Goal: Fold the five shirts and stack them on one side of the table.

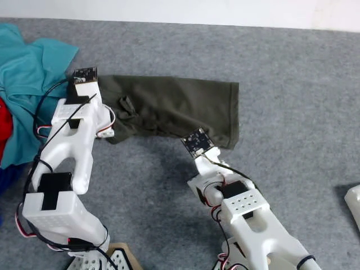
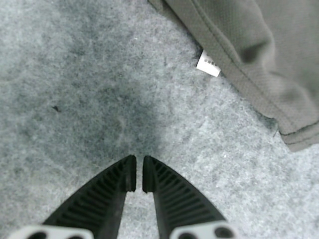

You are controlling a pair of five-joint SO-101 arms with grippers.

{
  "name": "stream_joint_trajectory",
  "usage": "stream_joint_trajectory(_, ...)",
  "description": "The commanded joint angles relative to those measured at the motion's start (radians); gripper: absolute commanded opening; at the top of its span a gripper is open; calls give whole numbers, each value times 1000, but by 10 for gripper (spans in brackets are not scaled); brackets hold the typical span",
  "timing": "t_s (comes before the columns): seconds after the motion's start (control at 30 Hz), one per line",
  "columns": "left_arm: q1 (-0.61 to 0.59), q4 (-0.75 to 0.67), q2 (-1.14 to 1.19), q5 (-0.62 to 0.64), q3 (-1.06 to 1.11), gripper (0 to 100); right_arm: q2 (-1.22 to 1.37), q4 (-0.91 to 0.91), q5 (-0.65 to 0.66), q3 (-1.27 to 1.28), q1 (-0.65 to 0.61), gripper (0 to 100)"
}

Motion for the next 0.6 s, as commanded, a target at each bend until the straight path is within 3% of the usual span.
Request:
stream_joint_trajectory(0.0, 19, -91, -44, -8, -4, 6, -28, 8, 12, -4, -7, 39)
stream_joint_trajectory(0.13, 35, -196, -36, -8, 5, 6, -30, 8, 12, -4, -7, 39)
stream_joint_trajectory(0.57, 64, -224, -38, -3, -50, 6, -30, 8, 12, -4, -7, 39)
